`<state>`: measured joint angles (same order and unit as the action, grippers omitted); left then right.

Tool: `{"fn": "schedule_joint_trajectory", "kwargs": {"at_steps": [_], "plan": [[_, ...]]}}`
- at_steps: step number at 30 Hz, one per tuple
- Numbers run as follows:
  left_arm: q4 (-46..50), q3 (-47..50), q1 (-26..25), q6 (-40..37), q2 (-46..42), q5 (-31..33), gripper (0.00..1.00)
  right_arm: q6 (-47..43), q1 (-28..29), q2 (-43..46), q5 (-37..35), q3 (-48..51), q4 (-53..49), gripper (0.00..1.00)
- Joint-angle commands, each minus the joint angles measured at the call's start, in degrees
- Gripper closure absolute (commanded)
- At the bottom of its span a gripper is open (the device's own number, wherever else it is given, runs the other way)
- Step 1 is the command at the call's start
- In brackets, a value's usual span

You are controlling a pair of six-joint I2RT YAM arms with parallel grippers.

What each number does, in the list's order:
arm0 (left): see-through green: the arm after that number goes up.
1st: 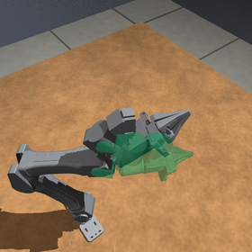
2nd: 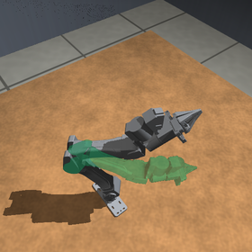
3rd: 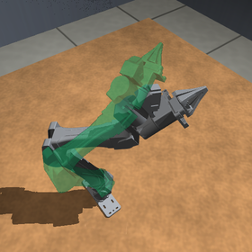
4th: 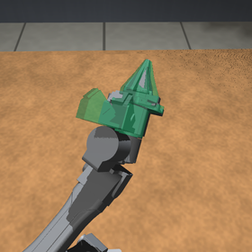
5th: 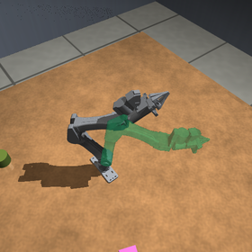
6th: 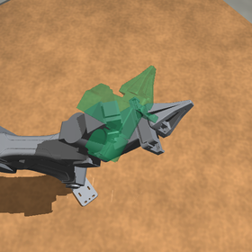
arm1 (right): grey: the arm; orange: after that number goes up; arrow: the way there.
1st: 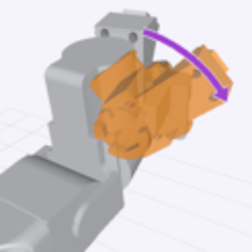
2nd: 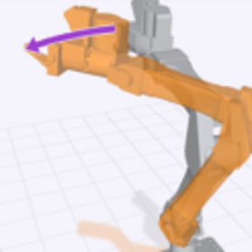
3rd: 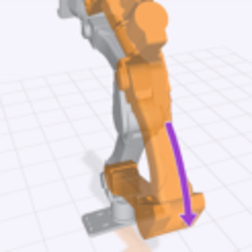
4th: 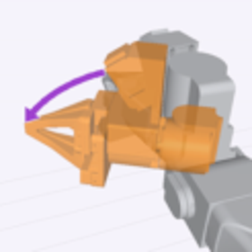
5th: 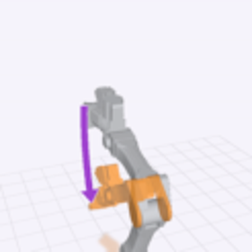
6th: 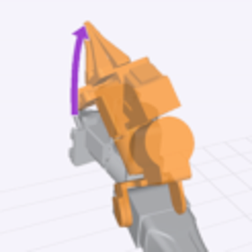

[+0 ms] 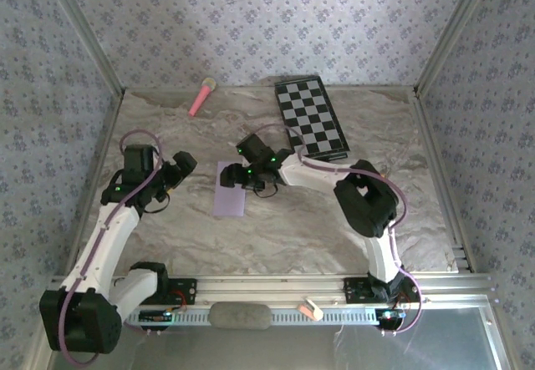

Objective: Fold a paper plane with a square sheet of paper (pick it up from the middle)
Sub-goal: Move the paper to the center of the table.

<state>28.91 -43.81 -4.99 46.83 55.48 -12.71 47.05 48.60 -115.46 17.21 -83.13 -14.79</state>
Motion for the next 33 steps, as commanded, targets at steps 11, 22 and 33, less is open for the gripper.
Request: {"fn": "schedule_joint_trajectory", "kwargs": {"at_steps": [11,22,33], "plan": [[-2.2,2.5,1.5,-3.2,1.5,-7.8,0.00,-4.4,-1.0,-8.1,0.9,-4.7,-10.5,0.31],[-5.9,6.5,-0.3,-2.3,5.3,-15.2,0.00,-10.5,-4.0,4.6,4.4,11.4,-10.6,0.35],[-11.5,11.8,-10.3,7.2,7.3,-15.1,0.01,-3.4,-3.9,11.5,-4.2,14.3,-6.7,0.34]]}}
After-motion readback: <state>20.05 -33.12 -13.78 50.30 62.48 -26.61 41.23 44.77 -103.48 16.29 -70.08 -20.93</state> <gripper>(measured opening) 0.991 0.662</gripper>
